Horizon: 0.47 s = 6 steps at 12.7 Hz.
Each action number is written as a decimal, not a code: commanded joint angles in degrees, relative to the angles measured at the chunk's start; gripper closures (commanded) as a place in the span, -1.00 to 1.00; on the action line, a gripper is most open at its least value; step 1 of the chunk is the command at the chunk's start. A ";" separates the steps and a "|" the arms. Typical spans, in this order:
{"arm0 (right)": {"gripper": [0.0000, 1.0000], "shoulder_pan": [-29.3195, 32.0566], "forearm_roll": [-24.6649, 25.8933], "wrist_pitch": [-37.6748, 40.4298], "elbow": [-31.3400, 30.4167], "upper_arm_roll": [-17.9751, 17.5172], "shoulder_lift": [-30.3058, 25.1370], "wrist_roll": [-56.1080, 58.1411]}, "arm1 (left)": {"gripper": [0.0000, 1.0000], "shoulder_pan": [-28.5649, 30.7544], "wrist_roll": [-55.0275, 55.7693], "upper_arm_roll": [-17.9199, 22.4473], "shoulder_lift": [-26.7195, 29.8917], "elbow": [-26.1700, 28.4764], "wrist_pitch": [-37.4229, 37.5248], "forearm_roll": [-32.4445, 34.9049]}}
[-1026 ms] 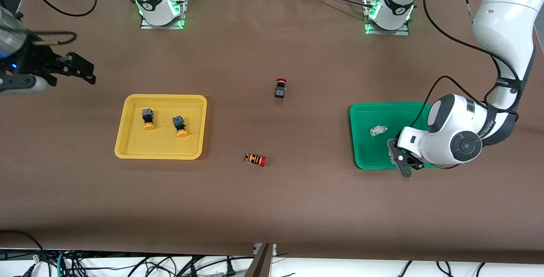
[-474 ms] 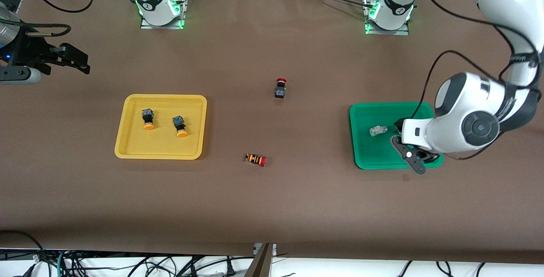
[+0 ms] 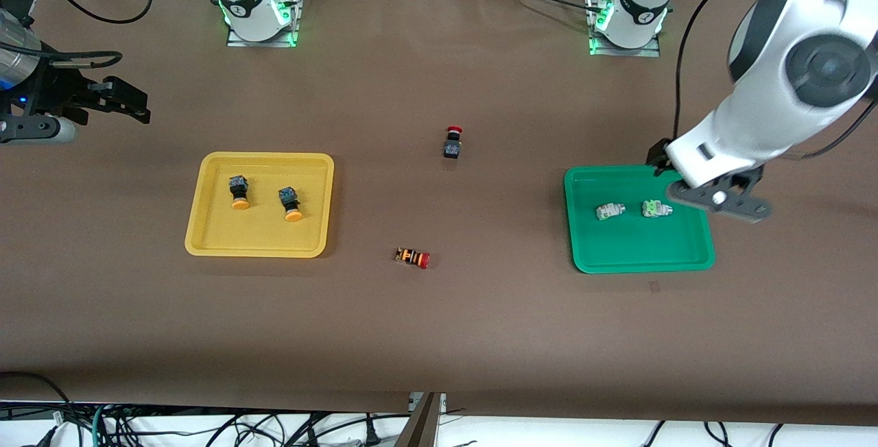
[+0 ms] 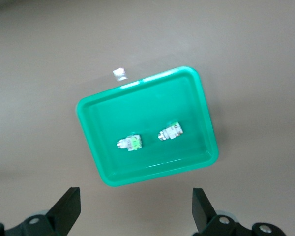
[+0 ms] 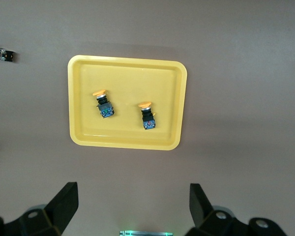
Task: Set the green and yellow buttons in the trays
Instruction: 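Open the left gripper and lift it away from the green tray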
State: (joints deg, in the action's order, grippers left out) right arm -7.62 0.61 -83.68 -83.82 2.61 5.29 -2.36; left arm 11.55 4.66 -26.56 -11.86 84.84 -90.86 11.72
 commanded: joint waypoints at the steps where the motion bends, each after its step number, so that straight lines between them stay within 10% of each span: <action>1: -1.00 0.59 -0.43 0.80 1.02 -0.58 0.33 0.69 | -1.00 -9.93 1.06 18.50 9.37 3.91 0.33 -7.39; 6: -1.00 0.51 -0.34 0.54 1.02 -0.58 0.33 0.69 | -1.00 -11.54 0.53 23.48 15.91 14.03 -4.50 -9.61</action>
